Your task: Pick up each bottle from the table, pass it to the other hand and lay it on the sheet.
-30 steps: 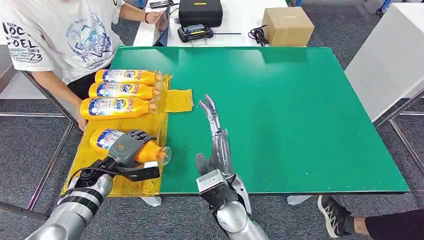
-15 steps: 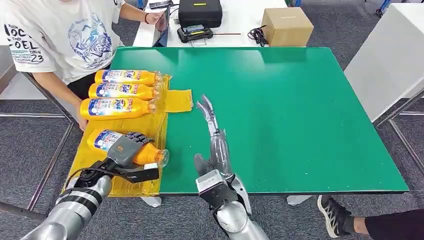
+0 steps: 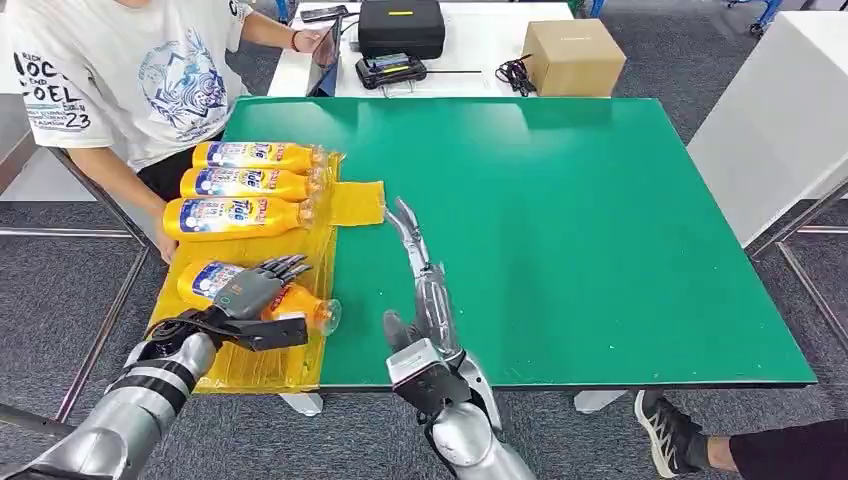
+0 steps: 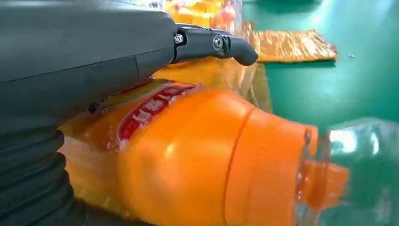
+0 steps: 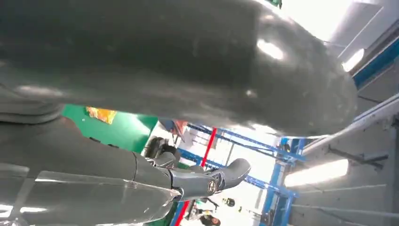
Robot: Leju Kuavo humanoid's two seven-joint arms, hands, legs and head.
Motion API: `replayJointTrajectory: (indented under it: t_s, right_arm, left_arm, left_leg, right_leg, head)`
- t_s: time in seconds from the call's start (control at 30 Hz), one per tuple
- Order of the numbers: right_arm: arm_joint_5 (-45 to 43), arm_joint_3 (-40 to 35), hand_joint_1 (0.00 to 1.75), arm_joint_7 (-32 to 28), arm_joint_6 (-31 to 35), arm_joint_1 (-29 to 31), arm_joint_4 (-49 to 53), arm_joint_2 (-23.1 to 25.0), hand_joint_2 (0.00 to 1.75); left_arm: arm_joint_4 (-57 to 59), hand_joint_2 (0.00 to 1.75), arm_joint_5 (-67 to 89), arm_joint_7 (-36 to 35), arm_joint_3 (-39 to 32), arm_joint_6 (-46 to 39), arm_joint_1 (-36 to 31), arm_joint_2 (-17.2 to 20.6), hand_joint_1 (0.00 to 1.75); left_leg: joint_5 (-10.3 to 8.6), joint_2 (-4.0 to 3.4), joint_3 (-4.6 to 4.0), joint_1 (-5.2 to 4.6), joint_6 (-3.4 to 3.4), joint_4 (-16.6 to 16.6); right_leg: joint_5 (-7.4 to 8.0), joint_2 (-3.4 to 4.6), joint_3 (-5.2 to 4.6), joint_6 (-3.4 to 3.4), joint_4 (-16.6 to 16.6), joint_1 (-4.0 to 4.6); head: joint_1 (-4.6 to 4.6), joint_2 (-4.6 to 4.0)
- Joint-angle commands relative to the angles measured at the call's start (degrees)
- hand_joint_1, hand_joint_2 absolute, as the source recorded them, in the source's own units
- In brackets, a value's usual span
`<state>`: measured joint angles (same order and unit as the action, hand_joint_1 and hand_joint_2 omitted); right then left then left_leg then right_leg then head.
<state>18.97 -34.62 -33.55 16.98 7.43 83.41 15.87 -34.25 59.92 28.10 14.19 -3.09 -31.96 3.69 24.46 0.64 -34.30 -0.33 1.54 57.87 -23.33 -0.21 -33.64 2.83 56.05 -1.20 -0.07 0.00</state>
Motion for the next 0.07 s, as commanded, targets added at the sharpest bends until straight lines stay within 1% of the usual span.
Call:
replayJointTrajectory:
  t_s: [0.03,0.07]
  right_arm:
    - [-1.1,-0.7,0.00,-0.1,-1.0,2.3,-6.0,-0.4,0.00]
    - [-1.1,-0.7,0.00,-0.1,-1.0,2.3,-6.0,-0.4,0.00]
  left_arm:
    - [2.8,0.00,-6.9,2.7,2.6,8.1,4.8,3.4,0.00]
    - [2.8,0.00,-6.9,2.7,2.6,8.1,4.8,3.4,0.00]
  left_leg:
    - [0.08,-0.38,0.32,0.07,-0.10,-0.1]
    - [0.03,-0.10,0.27,-0.01,-0.06,-0.1]
  right_leg:
    - [0.05,0.35,0.21,-0.13,-0.2,0.08]
    - [-0.02,0.15,0.23,-0.08,-0.1,0.00]
  head:
    - [0.02,0.00]
    - [0.02,0.00]
